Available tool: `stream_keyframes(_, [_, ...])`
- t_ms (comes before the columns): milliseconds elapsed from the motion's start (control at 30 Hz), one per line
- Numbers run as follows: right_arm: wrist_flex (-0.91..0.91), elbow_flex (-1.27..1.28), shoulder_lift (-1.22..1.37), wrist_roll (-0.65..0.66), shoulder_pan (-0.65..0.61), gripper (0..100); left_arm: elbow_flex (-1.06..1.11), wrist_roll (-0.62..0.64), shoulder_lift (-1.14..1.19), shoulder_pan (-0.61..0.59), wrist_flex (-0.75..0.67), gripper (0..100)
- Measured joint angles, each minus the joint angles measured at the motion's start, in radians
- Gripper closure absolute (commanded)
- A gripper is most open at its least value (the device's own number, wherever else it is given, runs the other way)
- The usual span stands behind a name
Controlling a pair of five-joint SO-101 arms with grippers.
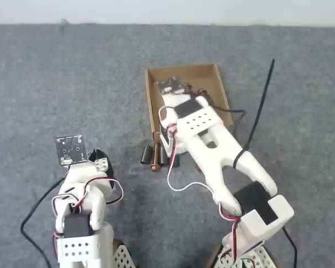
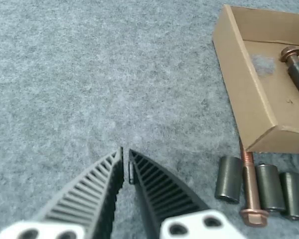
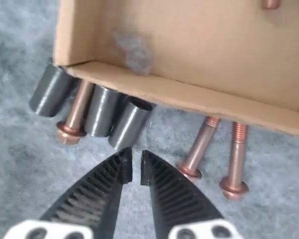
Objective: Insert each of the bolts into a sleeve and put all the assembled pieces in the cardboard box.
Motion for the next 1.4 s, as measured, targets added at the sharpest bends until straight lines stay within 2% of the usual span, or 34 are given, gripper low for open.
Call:
stream_keyframes(100, [-0.06,0.072,0.0,0.0,-0.003,83.5,0.0,0.0,0.0,0.0,0.0,99])
stream_keyframes(167, [-0.08,0.092,0.0,0.0,-0.017,82.2,0.0,0.0,0.0,0.0,0.0,99])
stream_keyframes(400, [-0.132,0.1,0.0,0.0,-0.086,88.0,0.0,0.0,0.0,0.0,0.0,99])
stream_keyframes(667, [-0.244,0.106,0.054,0.0,-0.084,89.7,0.0,0.0,0.0,0.0,0.0,99])
stream_keyframes(1400, [-0.229,0.155,0.005,0.0,-0.087,89.6,0.0,0.0,0.0,0.0,0.0,99])
